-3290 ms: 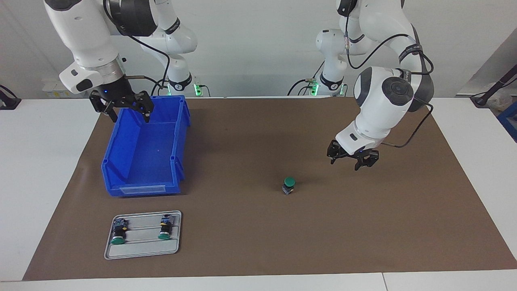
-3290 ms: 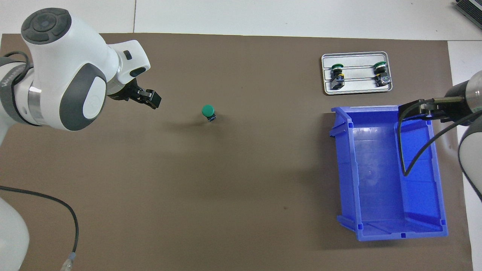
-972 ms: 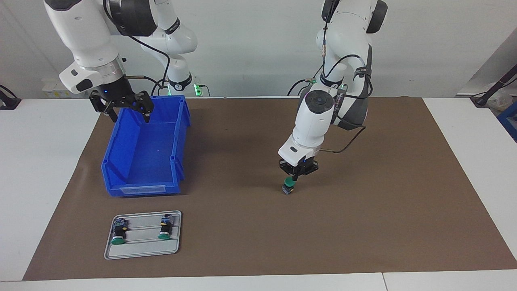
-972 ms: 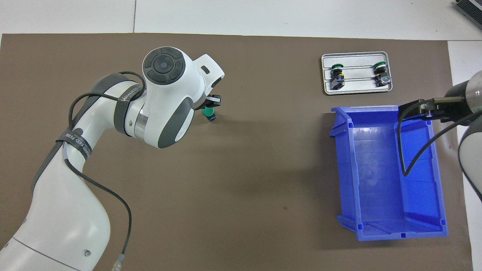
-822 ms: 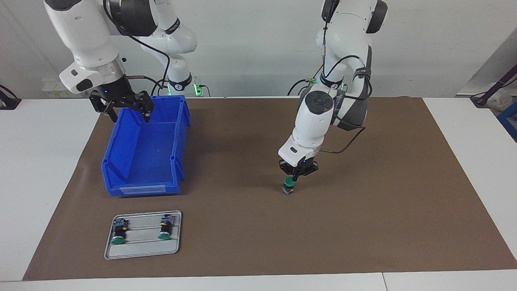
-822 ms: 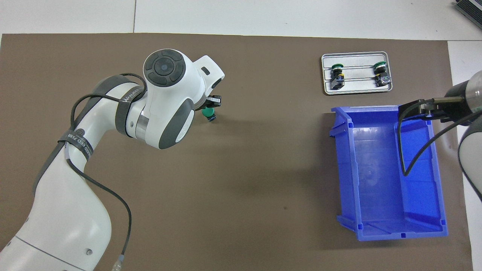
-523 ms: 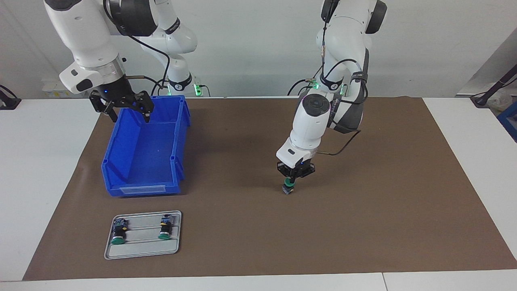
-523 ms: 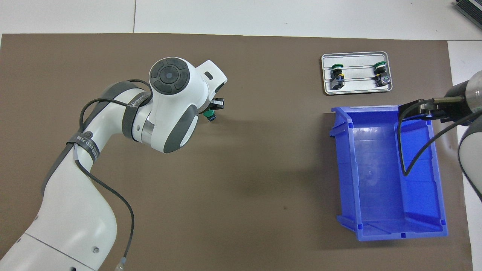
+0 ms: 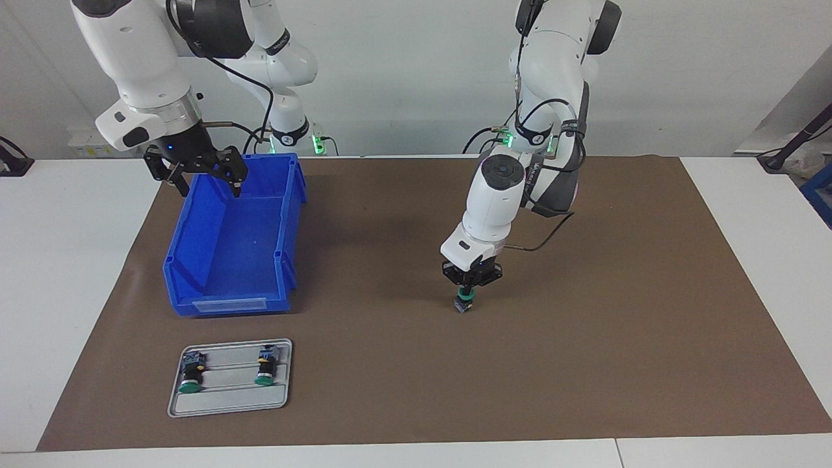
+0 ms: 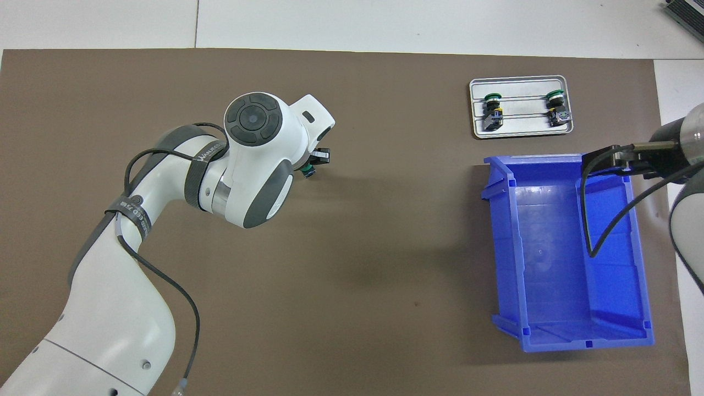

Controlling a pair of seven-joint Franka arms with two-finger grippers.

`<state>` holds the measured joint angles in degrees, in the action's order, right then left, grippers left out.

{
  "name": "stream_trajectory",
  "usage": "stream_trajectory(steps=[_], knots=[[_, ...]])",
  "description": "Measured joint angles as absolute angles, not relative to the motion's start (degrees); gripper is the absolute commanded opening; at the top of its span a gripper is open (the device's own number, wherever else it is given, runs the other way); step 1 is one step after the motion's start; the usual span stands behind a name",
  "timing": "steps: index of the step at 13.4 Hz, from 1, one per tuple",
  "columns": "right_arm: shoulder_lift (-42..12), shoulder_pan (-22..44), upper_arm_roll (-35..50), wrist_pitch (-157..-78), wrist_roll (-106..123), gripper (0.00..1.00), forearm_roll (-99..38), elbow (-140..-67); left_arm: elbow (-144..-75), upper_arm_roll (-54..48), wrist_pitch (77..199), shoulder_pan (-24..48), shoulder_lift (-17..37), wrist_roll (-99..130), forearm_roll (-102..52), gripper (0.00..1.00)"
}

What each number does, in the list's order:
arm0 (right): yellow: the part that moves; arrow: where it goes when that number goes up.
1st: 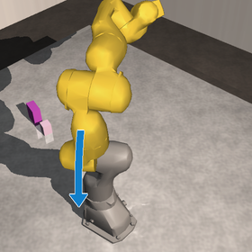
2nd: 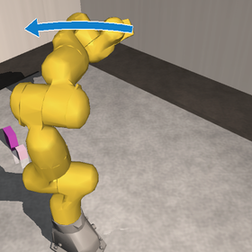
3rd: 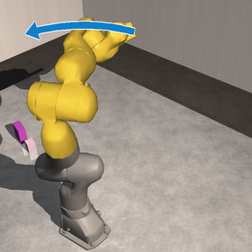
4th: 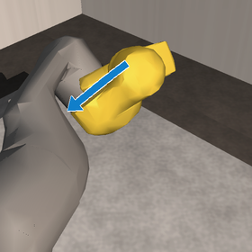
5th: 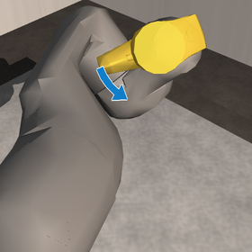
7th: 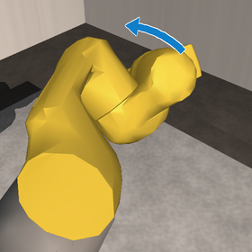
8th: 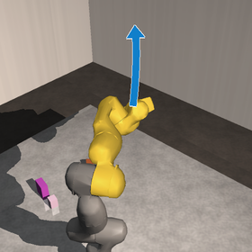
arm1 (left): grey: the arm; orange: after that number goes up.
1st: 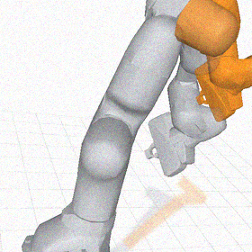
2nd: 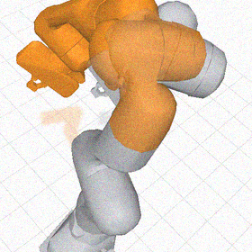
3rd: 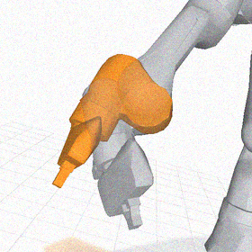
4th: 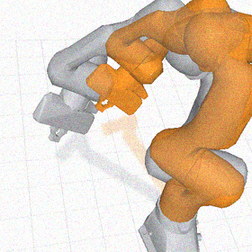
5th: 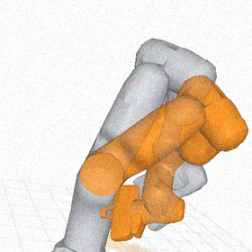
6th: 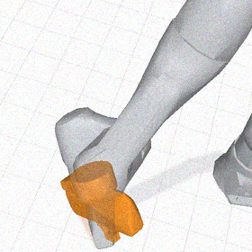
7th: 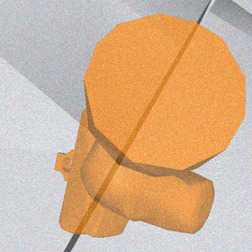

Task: Place and press button with both arms
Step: 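Raise the left gripper off the button and retract it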

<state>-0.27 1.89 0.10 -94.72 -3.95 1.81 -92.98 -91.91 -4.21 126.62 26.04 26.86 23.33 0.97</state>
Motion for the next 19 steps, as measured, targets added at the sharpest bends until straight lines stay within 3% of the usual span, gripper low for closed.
stream_trajectory(steps=[8,14,19], knots=[[-0.27,1.89,0.1,-94.72,-3.95,1.0,1.81,-92.98,-94.9,-4.13,130.37,26.04,25.55,23.34,1.0,0.0],[-0.27,1.89,0.1,-94.72,-3.95,1.0,1.81,-92.98,-87.04,-2.98,118.34,25.11,25.61,23.19,1.13,0.0],[-0.27,1.89,0.1,-94.72,-3.95,1.0,1.81,-92.98,-79.99,-2.84,104.79,16.49,23.58,14.76,0.81,0.0]])
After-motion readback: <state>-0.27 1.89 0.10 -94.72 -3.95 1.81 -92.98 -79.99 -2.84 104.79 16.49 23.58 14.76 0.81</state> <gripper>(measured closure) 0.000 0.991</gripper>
